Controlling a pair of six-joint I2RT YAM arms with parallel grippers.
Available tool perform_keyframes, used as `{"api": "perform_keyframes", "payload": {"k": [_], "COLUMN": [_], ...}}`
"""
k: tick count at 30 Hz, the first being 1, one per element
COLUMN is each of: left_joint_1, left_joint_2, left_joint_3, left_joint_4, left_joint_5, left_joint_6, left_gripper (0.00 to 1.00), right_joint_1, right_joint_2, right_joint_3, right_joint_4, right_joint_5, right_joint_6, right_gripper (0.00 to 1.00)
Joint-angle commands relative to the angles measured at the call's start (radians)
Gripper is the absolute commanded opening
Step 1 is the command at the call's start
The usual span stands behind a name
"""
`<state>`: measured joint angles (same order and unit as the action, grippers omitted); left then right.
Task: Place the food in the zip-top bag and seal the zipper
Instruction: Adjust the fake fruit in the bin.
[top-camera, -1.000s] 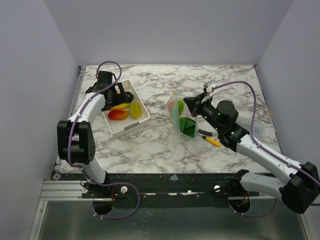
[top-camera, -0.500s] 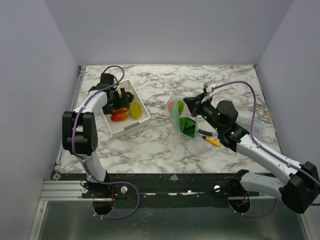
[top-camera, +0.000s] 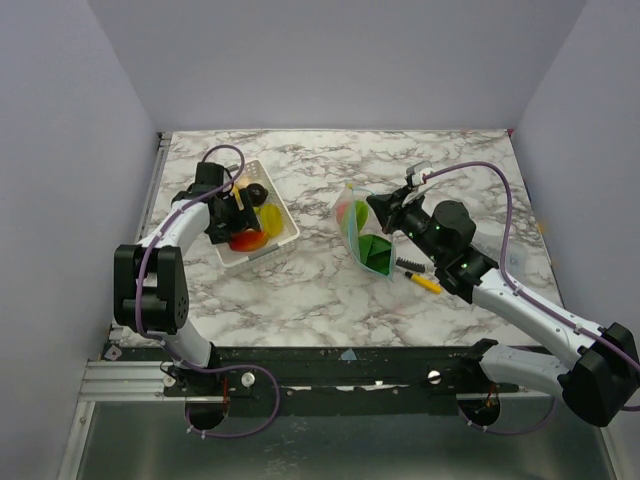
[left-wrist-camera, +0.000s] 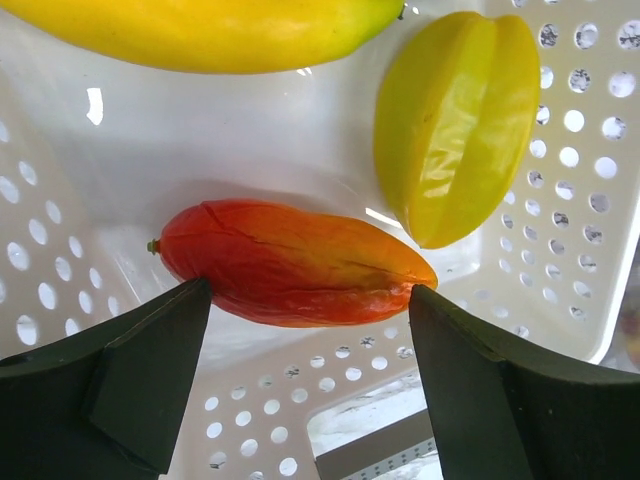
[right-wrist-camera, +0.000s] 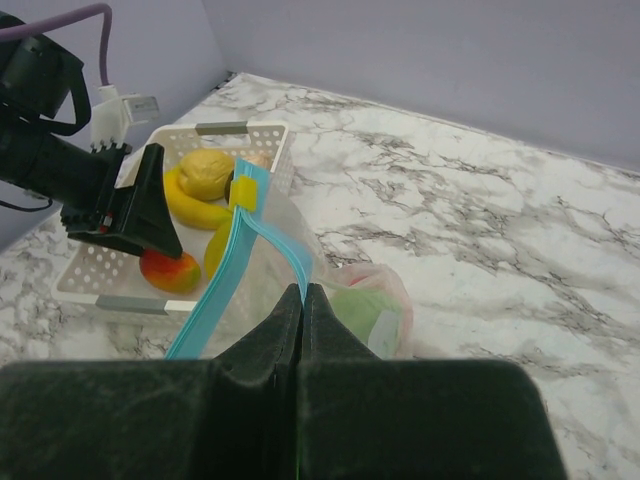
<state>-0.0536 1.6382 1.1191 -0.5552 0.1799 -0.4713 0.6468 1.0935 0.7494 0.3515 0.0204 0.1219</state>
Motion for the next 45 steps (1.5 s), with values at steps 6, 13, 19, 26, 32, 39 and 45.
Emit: {"api": "perform_keyframes", "payload": {"k": [6, 13, 19, 26, 32, 39, 45], "left_joint_1": [-0.073, -0.117, -0.118, -0.098, -0.088, -0.061, -0.041], "left_joint_2": [0.009, -0.008, -0.122, -0.189, -0.221, -0.125, -0.076], "left_joint_3": [0.024, 0.085, 0.048, -0.016, -0.07, -0.076, -0.063], "left_joint_4": [-0.117, -0.216, -0.183, -0.179, -0.22, -0.231, -0.217], "left_joint_5": [-0.031, -0.172, -0.248, -0.083, -0.067, -0.016, -0.04], "left_joint_6": [0.053, 0.084, -0.017, -0.392, -0.738, -0.938, -0.989], "left_gripper": [0.85, 0.88, 0.88, 0.91, 0.91, 0.89, 0.83], "right_joint_1": [0.003, 0.003, 0.003, 0.003, 0.003, 0.004, 0.003], "right_joint_2": [0.009, 0.014, 0.012, 0.012, 0.011, 0.001, 0.004], "right_joint_3": [0.023, 0.027, 0.026, 0.027, 0.028, 0.027, 0.027], "right_joint_4": [0.035, 0.034, 0.032, 0.03, 0.027, 0.026, 0.026], "right_joint_5": [-0.013, -0.044, -0.047, -0.048, -0.043, -0.042, -0.039], "right_joint_6": [-0.012, -0.012, -0.011, -0.014, -0.015, -0.017, -0.018], "right_gripper": [0.01, 0.01, 0.01, 0.01, 0.01, 0.01, 0.01]}}
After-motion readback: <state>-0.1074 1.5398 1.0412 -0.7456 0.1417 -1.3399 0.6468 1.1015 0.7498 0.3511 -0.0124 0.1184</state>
